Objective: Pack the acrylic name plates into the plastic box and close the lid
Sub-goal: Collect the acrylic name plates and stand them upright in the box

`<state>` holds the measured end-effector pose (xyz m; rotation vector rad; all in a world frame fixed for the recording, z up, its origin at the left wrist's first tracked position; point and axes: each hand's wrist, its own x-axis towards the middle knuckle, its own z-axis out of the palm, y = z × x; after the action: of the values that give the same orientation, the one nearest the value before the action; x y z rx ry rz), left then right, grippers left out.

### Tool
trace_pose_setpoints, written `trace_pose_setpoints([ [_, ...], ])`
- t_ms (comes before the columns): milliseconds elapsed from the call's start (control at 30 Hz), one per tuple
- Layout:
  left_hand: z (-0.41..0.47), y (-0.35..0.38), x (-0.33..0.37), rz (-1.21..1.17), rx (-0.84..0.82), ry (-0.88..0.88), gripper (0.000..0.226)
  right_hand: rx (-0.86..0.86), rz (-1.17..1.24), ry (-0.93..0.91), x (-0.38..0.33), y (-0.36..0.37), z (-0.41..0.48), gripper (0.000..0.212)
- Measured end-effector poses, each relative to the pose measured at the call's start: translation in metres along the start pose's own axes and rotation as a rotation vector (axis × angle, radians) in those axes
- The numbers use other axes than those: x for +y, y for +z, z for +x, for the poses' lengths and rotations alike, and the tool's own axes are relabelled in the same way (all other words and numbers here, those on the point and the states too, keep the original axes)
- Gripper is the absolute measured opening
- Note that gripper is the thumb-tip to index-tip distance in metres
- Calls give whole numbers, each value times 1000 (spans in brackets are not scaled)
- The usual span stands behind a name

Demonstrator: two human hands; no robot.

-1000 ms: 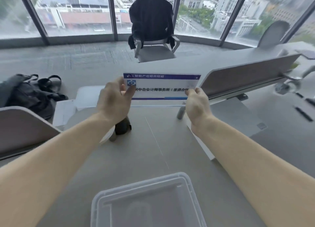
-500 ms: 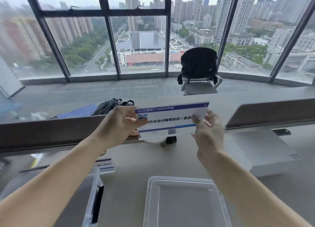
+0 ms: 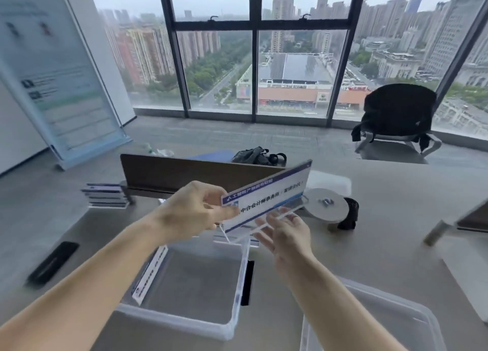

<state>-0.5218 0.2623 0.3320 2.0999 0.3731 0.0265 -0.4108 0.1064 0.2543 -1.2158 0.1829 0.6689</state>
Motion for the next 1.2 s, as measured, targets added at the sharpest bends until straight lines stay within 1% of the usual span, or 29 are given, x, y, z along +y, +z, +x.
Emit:
trace_pose_setpoints([
  [67, -10, -29, -18, 14, -181, -77, 34, -2, -66, 8, 27, 24, 5, 25],
  [100, -14, -42, -28, -11, -242, -119, 39, -22, -114, 0, 42, 36, 7, 25],
  [133, -16, -51, -39, -25, -264, -160, 41, -44, -168, -10, 56, 49, 8, 25],
  [200, -14, -66, -68, 70, -235, -221, 38, -83, -279, -11, 90, 76, 17, 28],
  [233, -12, -72, -83, 145, -216, -228, 32, -97, -317, 5, 106, 88, 20, 33],
  [300, -4, -67, -98, 214, -178, -224, 19, -129, -377, 25, 121, 96, 26, 47],
  [333, -1, -70, -109, 223, -167, -235, 19, -138, -393, 43, 132, 104, 30, 51],
  [367, 3, -72, -119, 242, -161, -250, 23, -132, -412, 53, 141, 110, 35, 49],
  [467, 15, -75, -147, 342, -118, -321, 28, -128, -489, 73, 163, 122, 49, 30],
  [567, 26, -67, -171, 394, -52, -378, 35, -125, -555, 92, 185, 132, 69, 32],
  [600, 30, -64, -181, 406, -37, -397, 37, -122, -581, 78, 195, 136, 77, 38],
  [667, 38, -55, -206, 432, -26, -443, 37, -110, -625, 84, 219, 142, 96, 66],
  [700, 42, -52, -221, 443, -20, -470, 36, -114, -632, 107, 229, 145, 103, 75],
  [733, 47, -48, -237, 447, -21, -501, 36, -128, -632, 116, 241, 146, 111, 76],
  [767, 52, -43, -253, 445, -28, -532, 36, -117, -651, 144, 251, 149, 117, 74],
  [833, 60, -34, -286, 430, -48, -583, 37, -112, -701, 188, 273, 152, 133, 62],
  [933, 70, -22, -333, 411, -51, -630, 38, -133, -714, 257, 307, 157, 158, 56],
  [1000, 76, -14, -361, 426, -67, -651, 37, -139, -693, 285, 330, 161, 174, 42],
  [1100, 80, -7, -391, 412, -84, -656, 36, -71, -663, 311, 356, 164, 187, 29],
  [1133, 80, -5, -399, 419, -86, -651, 36, -46, -646, 323, 362, 165, 188, 30],
  [1200, 79, -1, -410, 436, -76, -628, 32, -22, -654, 315, 374, 167, 190, 18],
])
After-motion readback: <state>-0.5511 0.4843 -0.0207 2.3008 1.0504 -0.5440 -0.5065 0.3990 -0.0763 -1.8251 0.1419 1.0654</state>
